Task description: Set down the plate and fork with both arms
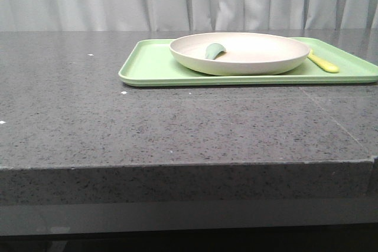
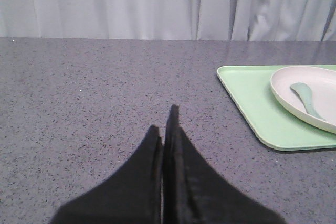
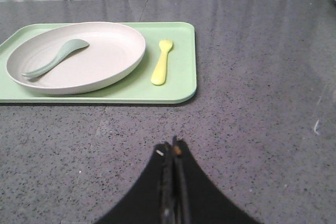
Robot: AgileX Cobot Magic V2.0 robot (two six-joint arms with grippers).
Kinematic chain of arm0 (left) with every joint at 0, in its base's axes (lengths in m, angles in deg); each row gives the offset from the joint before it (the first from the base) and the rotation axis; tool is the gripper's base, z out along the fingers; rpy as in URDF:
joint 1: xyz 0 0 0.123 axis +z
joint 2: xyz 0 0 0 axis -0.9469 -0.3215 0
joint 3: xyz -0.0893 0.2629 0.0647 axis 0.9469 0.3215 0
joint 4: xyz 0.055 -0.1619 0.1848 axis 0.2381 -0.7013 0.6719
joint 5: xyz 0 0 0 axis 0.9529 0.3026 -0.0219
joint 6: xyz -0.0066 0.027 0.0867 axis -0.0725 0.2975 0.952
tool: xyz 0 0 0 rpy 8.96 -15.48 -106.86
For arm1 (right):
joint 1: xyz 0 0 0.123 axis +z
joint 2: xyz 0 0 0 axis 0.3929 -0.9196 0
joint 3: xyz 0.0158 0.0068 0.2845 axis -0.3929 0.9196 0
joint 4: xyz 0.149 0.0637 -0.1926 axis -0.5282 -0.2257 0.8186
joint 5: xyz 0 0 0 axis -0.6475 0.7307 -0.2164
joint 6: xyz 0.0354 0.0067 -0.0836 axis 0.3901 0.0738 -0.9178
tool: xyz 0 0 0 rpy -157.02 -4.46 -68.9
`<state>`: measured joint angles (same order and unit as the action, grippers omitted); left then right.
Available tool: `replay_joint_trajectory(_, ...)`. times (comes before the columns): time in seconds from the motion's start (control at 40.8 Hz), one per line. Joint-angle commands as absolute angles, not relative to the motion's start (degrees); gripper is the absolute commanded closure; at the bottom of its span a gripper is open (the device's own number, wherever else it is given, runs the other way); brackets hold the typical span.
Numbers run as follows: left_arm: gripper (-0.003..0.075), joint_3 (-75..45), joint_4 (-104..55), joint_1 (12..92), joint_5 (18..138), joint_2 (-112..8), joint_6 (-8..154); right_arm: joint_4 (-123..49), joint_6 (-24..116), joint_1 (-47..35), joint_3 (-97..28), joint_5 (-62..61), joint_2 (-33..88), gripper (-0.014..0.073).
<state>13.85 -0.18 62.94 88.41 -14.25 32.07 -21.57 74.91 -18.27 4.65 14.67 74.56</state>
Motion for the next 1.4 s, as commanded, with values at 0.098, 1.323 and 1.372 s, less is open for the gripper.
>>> replay_joint_trajectory(0.098, 0.0738, 12.2, -0.3, 63.1, 84.1, -14.7, 31.6, -21.0, 74.4, -18.2, 3.3, 9.5, 74.1, 0.0707)
replay_joint_trajectory(1.323, 0.0738, 43.1, -0.2, 71.8, 69.2, 6.9, 31.6, -21.0, 74.4, -18.2, 3.4, 9.7, 74.1, 0.0707)
replay_joint_trajectory(1.372, 0.0738, 43.0, -0.2, 71.8, 70.0, 6.9, 31.6, -21.0, 74.4, -18.2, 3.4, 9.7, 74.1, 0.0707)
